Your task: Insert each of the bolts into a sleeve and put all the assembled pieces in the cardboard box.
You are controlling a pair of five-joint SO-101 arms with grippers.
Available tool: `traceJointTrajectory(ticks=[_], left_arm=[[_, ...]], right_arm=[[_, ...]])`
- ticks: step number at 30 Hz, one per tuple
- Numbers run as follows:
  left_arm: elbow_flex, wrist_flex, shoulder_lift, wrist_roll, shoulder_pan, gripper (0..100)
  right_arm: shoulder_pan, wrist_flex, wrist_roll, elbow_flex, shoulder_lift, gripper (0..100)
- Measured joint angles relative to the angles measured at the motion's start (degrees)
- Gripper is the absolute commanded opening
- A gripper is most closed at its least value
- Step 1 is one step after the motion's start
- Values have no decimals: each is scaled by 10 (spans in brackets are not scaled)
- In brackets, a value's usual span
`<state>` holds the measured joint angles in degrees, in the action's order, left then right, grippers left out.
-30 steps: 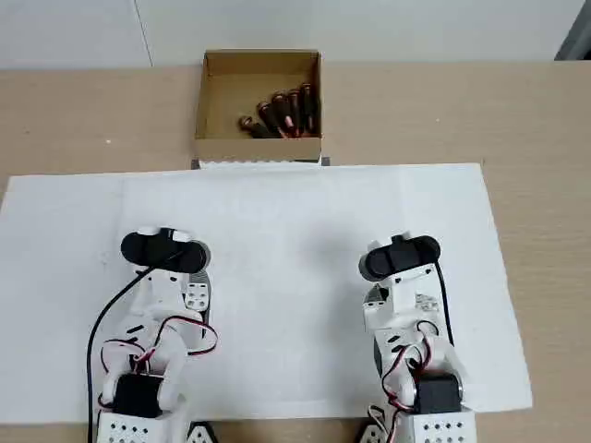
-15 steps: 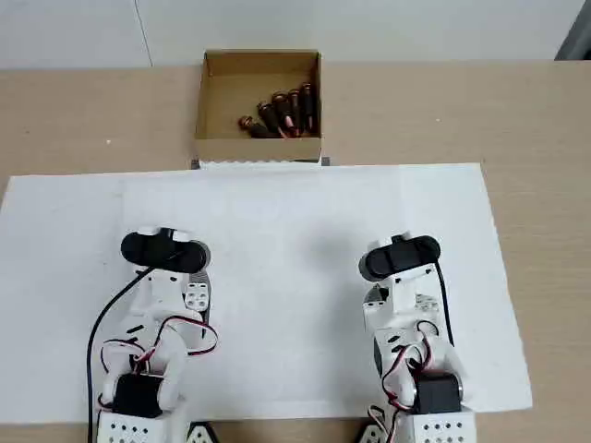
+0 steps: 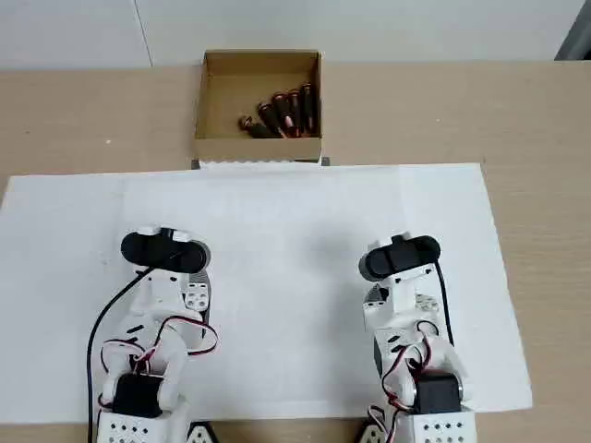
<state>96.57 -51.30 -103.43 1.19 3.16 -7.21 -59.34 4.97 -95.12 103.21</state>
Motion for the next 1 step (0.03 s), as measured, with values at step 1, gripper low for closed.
traceJointTrajectory(ticks=[1], left_arm=[[0, 0, 0, 0, 0, 6]], right_arm=[[0, 0, 0, 0, 0, 3]])
